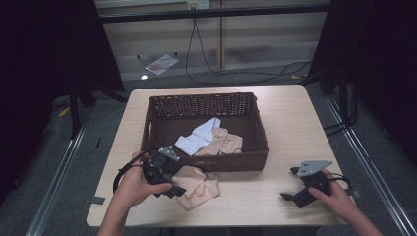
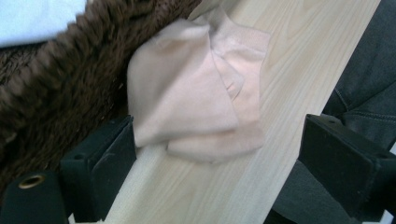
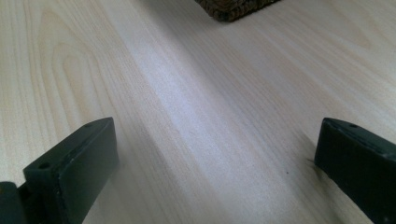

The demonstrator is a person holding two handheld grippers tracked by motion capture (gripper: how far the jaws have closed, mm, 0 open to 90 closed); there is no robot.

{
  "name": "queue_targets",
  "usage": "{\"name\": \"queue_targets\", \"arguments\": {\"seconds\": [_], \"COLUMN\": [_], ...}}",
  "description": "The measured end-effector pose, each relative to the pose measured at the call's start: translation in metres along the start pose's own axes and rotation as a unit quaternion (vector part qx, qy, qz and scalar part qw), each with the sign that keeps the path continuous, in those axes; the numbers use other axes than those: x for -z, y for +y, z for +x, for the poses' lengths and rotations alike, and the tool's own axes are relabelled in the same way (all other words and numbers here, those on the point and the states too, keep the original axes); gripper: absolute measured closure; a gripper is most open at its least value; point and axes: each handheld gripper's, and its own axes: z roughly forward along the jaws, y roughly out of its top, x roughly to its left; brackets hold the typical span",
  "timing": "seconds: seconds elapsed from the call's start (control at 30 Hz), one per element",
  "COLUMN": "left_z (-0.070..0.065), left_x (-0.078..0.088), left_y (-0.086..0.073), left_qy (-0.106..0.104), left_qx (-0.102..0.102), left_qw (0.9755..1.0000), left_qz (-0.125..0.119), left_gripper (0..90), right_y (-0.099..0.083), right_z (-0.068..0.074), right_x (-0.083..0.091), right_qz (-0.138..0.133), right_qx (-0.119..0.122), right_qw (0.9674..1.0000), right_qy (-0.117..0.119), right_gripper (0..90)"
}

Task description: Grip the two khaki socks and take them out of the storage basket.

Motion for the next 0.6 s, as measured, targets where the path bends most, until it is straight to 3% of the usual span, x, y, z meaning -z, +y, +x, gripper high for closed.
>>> {"name": "queue_targets", "arguments": {"seconds": [0.23,0.43,0.6], "left_z": [0.001,0.005,0.006], "left_x": [-0.006,-0.016,-0.015], "left_y": [-0.013,-0.025,-0.03], "left_qy": [-0.001,-0.007,-0.003], "left_qx": [0.003,-0.018,-0.017], "left_qw": [1.0,0.9998,0.9997], "left_qz": [-0.004,-0.011,-0.018], "left_gripper": [9.0,7.8,7.2], "right_y": [0.0,0.0,0.0], "right_z": [0.0,0.0,0.0], "right_x": [0.0,0.0,0.0], "right_qz": [0.0,0.0,0.0], "right_qx": [0.0,0.0,0.0], "right_qw": [1.0,1.0,1.0], "right_qy": [0.0,0.0,0.0], "right_gripper": [0.0,0.0,0.0]}}
